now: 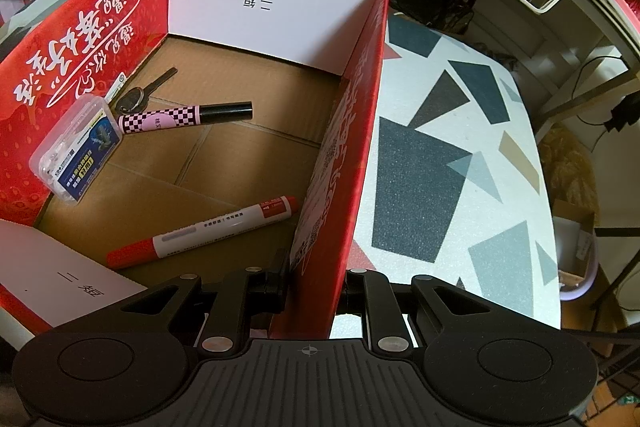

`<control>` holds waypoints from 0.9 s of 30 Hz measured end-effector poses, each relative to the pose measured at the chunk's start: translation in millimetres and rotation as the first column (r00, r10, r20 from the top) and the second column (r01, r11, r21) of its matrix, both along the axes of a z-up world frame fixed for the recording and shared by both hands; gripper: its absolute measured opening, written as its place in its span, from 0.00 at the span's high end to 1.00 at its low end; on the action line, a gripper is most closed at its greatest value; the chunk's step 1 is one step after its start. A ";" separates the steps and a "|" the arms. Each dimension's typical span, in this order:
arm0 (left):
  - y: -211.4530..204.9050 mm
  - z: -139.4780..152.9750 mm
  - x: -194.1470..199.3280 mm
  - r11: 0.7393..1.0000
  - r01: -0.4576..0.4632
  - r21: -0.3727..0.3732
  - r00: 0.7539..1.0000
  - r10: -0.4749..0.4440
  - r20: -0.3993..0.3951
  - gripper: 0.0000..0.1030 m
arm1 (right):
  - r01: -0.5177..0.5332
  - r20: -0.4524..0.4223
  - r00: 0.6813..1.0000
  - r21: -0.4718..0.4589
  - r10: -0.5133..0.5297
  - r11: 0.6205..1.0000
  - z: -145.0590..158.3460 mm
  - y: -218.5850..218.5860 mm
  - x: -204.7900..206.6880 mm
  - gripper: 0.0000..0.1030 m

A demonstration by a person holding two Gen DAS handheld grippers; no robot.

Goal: Organize rigid objects
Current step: 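Move the left tool back to the red tube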

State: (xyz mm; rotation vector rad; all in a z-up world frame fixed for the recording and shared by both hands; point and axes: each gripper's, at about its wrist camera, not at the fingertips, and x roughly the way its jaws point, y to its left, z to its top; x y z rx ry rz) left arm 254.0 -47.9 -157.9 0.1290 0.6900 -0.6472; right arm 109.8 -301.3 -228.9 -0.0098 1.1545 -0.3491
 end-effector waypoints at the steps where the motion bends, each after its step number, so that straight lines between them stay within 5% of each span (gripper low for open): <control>1: 6.7 -3.6 -0.7 1.000 -0.017 0.003 1.000 0.017 0.000 0.71 | 0.000 0.000 1.000 0.000 0.000 1.000 0.2 0.1 -0.2 0.84; 8: 49.2 -34.1 -6.7 0.982 -0.189 -0.009 0.979 0.188 -0.072 0.70 | 0.001 0.000 1.000 0.000 -0.001 1.000 0.3 0.3 -0.1 0.84; 19: 96.1 -52.9 -26.8 0.946 -0.322 0.028 0.944 0.323 -0.065 0.63 | -0.002 -0.002 1.000 0.003 0.002 1.000 1.3 0.2 -0.7 0.84; 27: 93.0 -59.4 -25.6 0.954 -0.294 0.064 0.951 0.299 -0.086 0.63 | -0.010 -0.010 1.000 0.002 0.010 1.000 0.4 0.7 0.3 0.84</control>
